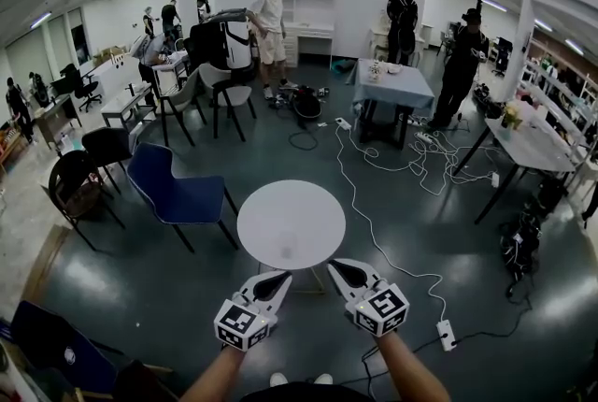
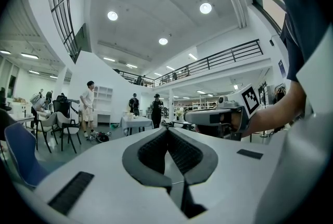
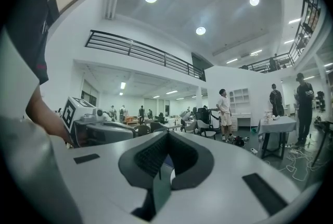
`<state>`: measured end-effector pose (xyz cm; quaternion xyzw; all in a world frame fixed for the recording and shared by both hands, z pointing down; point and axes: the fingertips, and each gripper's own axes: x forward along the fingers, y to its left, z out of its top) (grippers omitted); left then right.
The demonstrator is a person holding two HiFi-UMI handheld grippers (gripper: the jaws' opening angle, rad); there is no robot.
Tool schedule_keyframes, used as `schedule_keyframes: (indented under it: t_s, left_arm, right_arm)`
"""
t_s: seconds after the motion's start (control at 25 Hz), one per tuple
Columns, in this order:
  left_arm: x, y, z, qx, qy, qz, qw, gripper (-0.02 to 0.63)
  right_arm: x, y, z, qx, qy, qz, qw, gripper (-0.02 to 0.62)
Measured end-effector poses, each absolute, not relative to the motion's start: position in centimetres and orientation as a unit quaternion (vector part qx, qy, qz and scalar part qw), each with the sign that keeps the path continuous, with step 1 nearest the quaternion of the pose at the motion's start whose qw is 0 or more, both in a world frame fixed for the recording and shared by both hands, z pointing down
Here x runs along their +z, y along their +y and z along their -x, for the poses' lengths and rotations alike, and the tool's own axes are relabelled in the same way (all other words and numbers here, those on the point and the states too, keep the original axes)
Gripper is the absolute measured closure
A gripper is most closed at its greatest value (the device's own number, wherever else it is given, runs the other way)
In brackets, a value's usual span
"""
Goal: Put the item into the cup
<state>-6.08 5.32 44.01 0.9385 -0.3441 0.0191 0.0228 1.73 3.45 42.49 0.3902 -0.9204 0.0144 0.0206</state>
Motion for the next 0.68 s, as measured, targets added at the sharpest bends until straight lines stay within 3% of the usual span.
schedule_keyframes:
  t_s: [0.68]
  left_arm:
    - [44.6,6.36,5.93,0.016,-0.339,-0.94,0.029,0.589]
  right_arm:
    - [42.8,4.36,-1.51,0.013,-0.92,-0.391,0.027,0.586]
